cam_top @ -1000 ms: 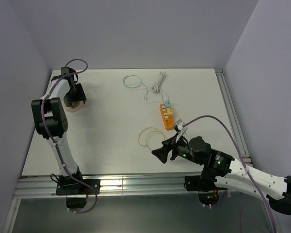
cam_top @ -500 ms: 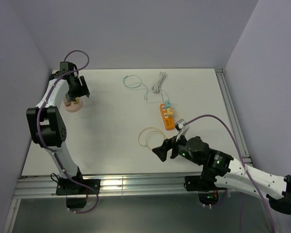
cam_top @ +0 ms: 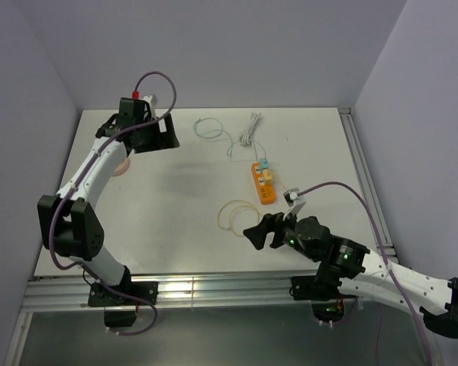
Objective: Insert the plug
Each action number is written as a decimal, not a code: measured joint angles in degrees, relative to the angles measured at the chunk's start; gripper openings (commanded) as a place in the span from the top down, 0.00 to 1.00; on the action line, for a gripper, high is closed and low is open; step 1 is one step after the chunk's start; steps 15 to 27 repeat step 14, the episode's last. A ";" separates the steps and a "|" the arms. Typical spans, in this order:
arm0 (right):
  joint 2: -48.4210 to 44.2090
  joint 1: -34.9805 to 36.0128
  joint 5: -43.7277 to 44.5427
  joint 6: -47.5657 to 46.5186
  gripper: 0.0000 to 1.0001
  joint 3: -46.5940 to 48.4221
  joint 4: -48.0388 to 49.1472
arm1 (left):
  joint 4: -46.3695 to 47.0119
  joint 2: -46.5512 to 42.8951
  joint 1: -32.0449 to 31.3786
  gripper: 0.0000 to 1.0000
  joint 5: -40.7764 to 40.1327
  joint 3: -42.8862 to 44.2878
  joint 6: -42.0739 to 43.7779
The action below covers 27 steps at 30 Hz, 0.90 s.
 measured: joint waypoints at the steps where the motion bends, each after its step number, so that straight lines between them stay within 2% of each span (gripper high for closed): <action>1: -0.87 0.00 0.00 0.63 0.00 -0.39 0.22 | 1.27 -1.77 -1.31 0.01 1.03 -1.29 -0.20; 7: -7.32 0.00 -0.11 3.69 0.00 -3.76 1.44 | 12.96 -15.91 -4.72 0.01 11.78 -15.10 -4.11; 11: -13.38 0.00 -0.17 5.22 0.00 -8.41 4.83 | 28.28 -26.99 -4.20 0.00 21.66 -30.60 -12.11; 14: -18.58 0.00 -0.44 6.05 0.00 -13.27 7.52 | 41.77 -34.62 -4.48 0.00 28.06 -45.59 -21.46; 27: -18.58 0.00 -0.44 6.05 0.00 -13.27 7.52 | 41.77 -34.62 -4.48 0.00 28.06 -45.59 -21.46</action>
